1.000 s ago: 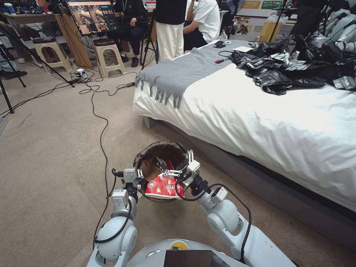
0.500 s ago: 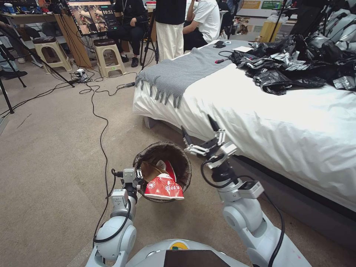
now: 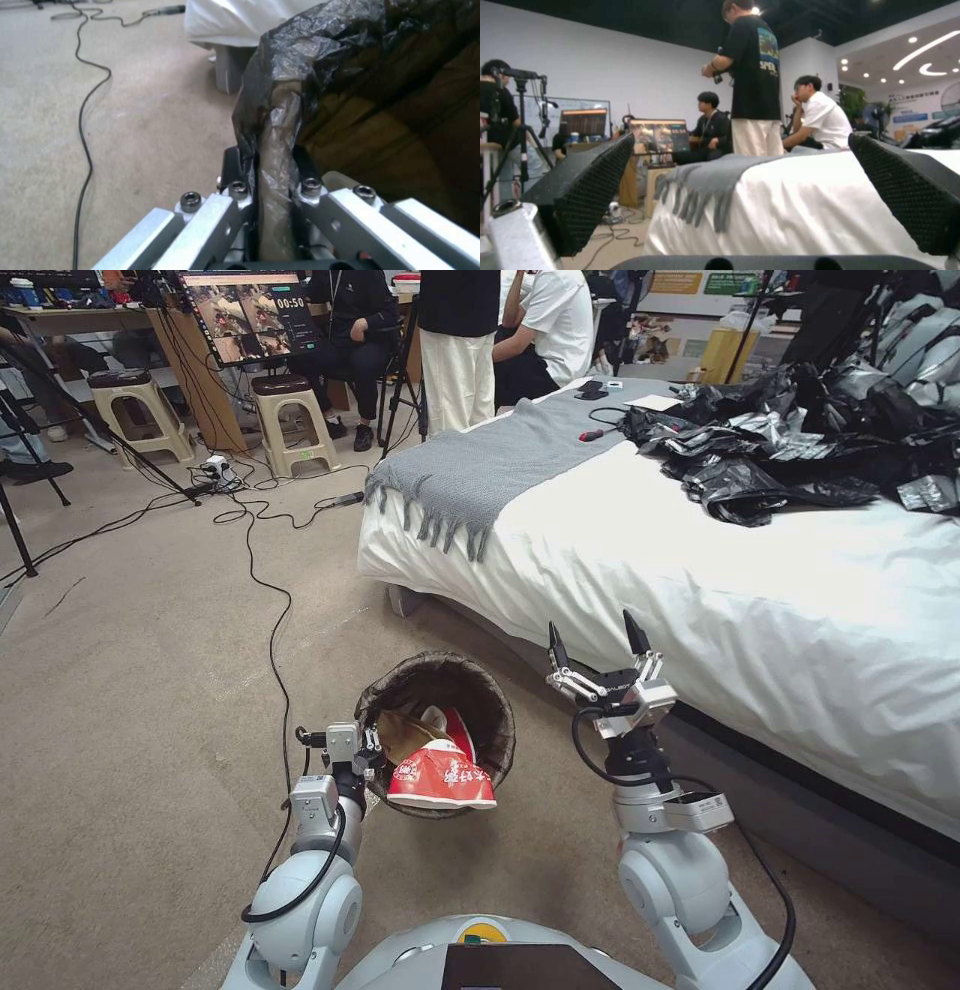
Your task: Pick up the trash bin, then pick up the garbage from the floor and place it into the trash bin.
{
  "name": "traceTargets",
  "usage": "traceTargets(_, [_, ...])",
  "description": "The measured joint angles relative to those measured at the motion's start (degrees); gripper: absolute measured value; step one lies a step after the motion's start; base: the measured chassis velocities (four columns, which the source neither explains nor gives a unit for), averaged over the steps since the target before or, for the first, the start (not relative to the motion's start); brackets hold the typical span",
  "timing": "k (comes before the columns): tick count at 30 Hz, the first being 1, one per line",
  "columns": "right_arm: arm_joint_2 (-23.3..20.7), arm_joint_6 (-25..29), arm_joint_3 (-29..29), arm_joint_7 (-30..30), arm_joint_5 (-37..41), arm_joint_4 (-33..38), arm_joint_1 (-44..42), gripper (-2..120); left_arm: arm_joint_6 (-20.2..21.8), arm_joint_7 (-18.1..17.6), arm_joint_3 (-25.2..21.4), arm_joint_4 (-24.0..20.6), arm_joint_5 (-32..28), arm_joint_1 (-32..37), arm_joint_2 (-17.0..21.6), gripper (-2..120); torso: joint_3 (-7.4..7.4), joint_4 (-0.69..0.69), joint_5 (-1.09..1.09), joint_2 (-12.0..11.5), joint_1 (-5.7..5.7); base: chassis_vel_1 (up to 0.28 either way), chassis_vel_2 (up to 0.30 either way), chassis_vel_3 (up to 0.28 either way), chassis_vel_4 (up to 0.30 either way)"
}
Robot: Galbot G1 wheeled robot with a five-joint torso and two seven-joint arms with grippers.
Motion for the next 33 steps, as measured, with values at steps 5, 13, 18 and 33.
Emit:
traceTargets(5, [0.9, 1.4, -0.1, -0.1, -0.8, -1.8, 0.2, 100, 4.6, -0.9, -0.5, -1.7, -1.9, 0.4, 0.3, 2, 0.00, 0.00, -0.01, 0.0, 0.00, 0.000, 0.000, 0.000, 0.000])
traceTargets(13, [1.6, 2.6, -0.4, -0.3, -1.5, -3.1, 0.2, 100, 9.1, -1.4, -1.1, -3.0, -2.7, 1.2, 0.7, 2, 0.00, 0.00, 0.00, 0.0, 0.00, 0.000, 0.000, 0.000, 0.000])
traceTargets(18, [1.8, 2.8, -0.3, -0.4, -1.5, -3.3, 0.2, 100, 9.9, -1.4, -1.2, -3.2, -2.7, 1.4, 0.7, 2, 0.00, 0.00, -0.01, 0.0, 0.00, 0.000, 0.000, 0.000, 0.000])
traceTargets(33, [2.0, 3.6, 1.0, -0.6, -1.4, -3.9, 0.2, 100, 10.0, -1.2, -1.1, -3.7, -3.4, 1.4, 0.7, 2, 0.00, -0.02, 0.00, 0.0, 0.00, 0.000, 0.000, 0.000, 0.000])
